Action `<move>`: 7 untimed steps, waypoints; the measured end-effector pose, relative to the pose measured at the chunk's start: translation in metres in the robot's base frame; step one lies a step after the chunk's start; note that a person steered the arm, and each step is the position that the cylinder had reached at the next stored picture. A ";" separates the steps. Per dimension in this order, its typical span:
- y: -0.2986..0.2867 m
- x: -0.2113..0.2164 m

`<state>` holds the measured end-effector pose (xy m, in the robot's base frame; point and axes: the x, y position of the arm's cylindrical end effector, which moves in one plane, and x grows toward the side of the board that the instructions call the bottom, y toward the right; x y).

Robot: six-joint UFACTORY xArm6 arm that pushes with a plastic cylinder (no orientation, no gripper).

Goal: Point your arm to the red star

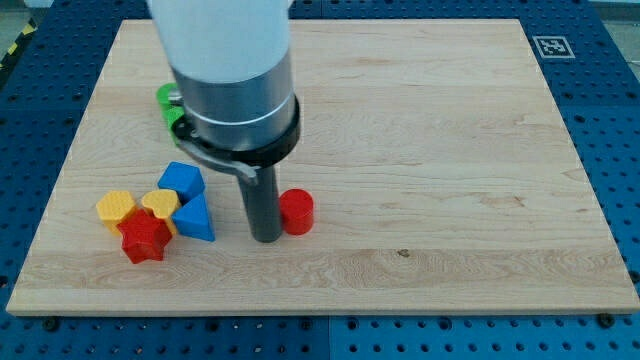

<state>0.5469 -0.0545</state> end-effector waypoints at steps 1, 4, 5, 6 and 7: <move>0.024 0.000; -0.002 -0.019; -0.002 -0.019; -0.005 -0.018; -0.032 0.000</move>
<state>0.5468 -0.0865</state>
